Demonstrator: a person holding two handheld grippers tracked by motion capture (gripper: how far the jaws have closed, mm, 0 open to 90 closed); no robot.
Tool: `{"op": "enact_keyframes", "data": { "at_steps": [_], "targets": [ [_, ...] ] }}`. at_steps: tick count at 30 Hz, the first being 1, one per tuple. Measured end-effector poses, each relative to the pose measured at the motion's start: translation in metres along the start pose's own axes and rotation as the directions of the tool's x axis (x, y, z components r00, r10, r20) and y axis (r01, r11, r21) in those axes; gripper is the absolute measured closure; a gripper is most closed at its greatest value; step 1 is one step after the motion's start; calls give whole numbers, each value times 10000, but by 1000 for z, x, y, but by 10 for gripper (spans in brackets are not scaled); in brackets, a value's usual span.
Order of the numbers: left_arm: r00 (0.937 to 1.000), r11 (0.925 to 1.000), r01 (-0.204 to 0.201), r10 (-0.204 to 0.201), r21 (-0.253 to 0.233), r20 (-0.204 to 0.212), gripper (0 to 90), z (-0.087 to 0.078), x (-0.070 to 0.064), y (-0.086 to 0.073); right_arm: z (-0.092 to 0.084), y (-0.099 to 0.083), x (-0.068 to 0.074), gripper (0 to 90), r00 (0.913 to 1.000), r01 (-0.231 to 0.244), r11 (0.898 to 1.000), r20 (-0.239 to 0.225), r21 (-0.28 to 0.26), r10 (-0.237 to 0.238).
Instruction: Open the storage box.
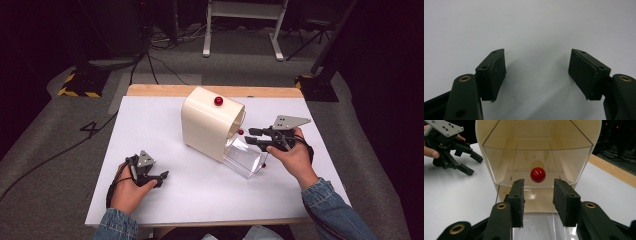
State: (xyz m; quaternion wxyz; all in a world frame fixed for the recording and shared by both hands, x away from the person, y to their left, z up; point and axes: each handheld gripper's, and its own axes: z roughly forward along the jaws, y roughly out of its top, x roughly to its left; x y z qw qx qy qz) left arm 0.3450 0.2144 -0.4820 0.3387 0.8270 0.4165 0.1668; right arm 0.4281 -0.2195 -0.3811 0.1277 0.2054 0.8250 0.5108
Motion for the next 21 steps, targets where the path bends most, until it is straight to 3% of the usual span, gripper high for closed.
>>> {"op": "enact_keyframes", "data": {
  "at_steps": [9, 15, 21],
  "targets": [
    [10000, 10000, 9, -9, 21, -6, 302, 0, 0, 0, 14, -1, -4, 670, 9997, -223, 9995, -126, -245, 220],
    [10000, 10000, -11, 11, 5, -20, 302, 0, 0, 0, 21, -2, -2, 737, 9996, -228, 9989, -150, -413, 222],
    [10000, 10000, -7, 7, 4, -7, 302, 0, 0, 0, 21, -1, 0, 746, 9999, -102, 9991, -37, -421, 100]
  ]
}}
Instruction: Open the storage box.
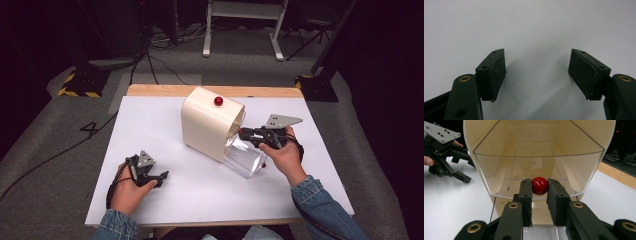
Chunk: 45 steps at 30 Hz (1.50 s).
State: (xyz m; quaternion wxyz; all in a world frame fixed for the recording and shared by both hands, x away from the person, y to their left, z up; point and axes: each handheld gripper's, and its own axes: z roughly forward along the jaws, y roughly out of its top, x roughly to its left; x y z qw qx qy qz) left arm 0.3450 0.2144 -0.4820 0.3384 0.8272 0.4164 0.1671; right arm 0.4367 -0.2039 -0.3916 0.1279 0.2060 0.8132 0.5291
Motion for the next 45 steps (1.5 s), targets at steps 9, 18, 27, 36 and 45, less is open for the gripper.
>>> {"op": "enact_keyframes", "data": {
  "at_steps": [9, 18, 27, 36, 45],
  "targets": [
    [10000, 10000, 4, -4, 20, 14, 302, 0, 0, 0, -7, -1, 2, 747, 10000, -37, 10000, 21, 43, 37],
    [10000, 10000, 67, -68, 31, 56, 301, 0, 1, 0, -38, -8, 2, 748, 9996, -252, 9997, 95, -56, 252],
    [10000, 10000, 65, -65, 32, 67, 301, 0, 1, 0, -63, -15, 5, 747, 9995, -280, 9995, 166, -125, 282],
    [10000, 10000, 42, -42, 20, 68, 301, 0, 1, 0, -73, -25, 6, 746, 9991, -361, 9993, 211, -24, 361],
    [10000, 10000, 42, -42, 23, 63, 301, 0, 1, 0, -70, -34, 3, 707, 9979, -620, 9979, 211, 161, 616]
  ]
}}
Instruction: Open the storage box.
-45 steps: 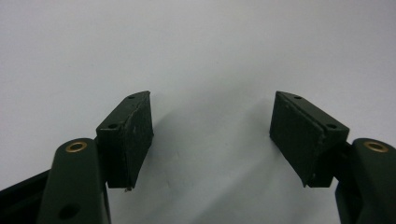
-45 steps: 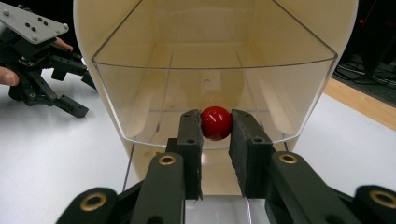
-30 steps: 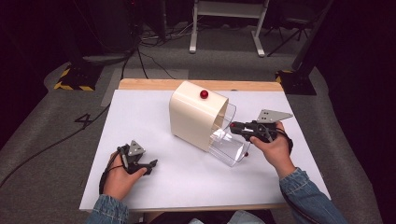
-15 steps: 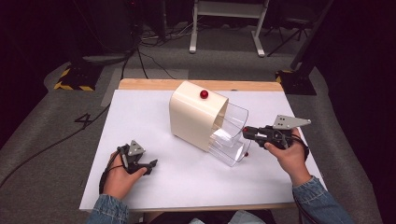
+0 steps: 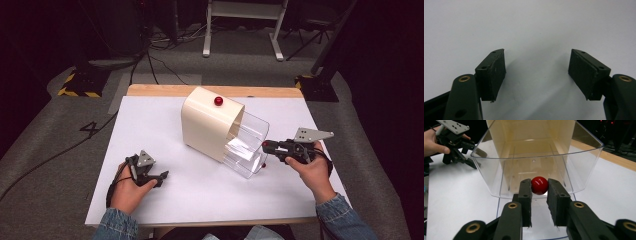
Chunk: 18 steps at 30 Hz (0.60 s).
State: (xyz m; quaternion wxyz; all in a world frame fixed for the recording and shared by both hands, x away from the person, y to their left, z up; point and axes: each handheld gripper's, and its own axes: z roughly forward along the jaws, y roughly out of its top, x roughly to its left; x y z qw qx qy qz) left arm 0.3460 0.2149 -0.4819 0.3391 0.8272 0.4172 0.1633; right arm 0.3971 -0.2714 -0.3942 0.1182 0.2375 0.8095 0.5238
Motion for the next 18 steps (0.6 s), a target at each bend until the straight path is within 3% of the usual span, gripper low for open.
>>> {"op": "enact_keyframes", "data": {
  "at_steps": [6, 12, 18],
  "targets": [
    [10000, 10000, 2, -2, 2, 9, 301, 0, 0, 0, 1, -6, -3, 630, 9998, -9, 9993, 210, 371, 1],
    [10000, 10000, 0, 0, 7, 20, 301, 0, 0, 0, -4, -10, -3, 592, 9996, -92, 9995, 285, 312, 84],
    [10000, 10000, 18, -18, -9, 22, 301, 0, 0, 0, -15, -13, -2, 546, 9984, 101, 9993, 560, 369, -122]
  ]
}}
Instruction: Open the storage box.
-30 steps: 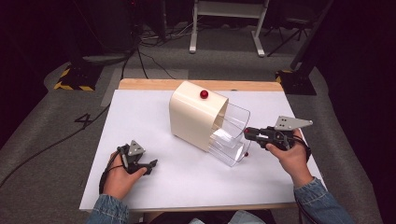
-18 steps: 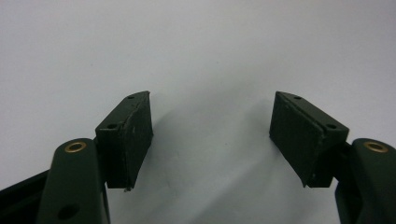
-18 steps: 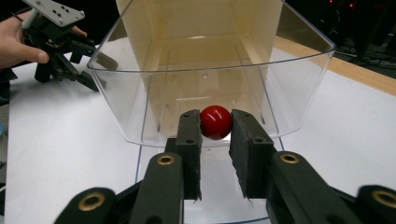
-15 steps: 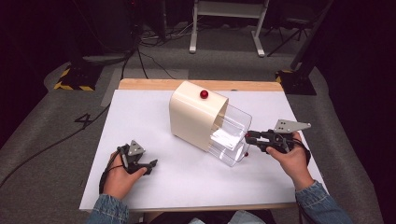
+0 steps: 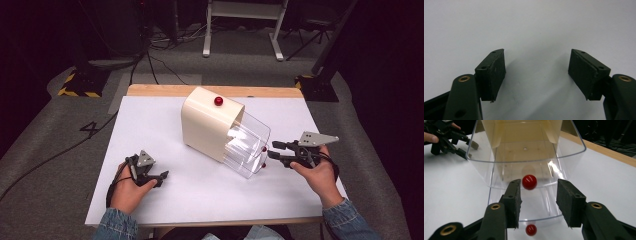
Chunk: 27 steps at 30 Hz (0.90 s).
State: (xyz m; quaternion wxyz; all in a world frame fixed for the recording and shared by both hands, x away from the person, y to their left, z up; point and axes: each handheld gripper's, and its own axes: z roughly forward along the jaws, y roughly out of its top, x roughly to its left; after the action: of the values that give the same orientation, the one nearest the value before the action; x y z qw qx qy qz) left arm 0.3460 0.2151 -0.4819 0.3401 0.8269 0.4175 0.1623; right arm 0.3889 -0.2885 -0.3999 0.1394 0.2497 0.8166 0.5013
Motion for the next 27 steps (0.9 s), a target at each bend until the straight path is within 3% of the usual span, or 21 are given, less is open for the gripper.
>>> {"op": "enact_keyframes", "data": {
  "at_steps": [13, 24, 27],
  "targets": [
    [9994, 9997, -233, 236, 120, -251, 296, -5, -3, 0, -39, -32, -6, 450, 9966, -522, 9965, 673, 657, 477],
    [9998, 9999, 11, -9, 112, -197, 277, -20, -1, -6, -62, -60, -18, 406, 9866, -1118, 9830, 1343, 1456, 923],
    [9995, 9996, 281, -279, 104, -172, 274, -25, -1, -10, -70, -73, -23, 381, 9791, -1361, 9734, 1752, 1844, 1037]
  ]
}}
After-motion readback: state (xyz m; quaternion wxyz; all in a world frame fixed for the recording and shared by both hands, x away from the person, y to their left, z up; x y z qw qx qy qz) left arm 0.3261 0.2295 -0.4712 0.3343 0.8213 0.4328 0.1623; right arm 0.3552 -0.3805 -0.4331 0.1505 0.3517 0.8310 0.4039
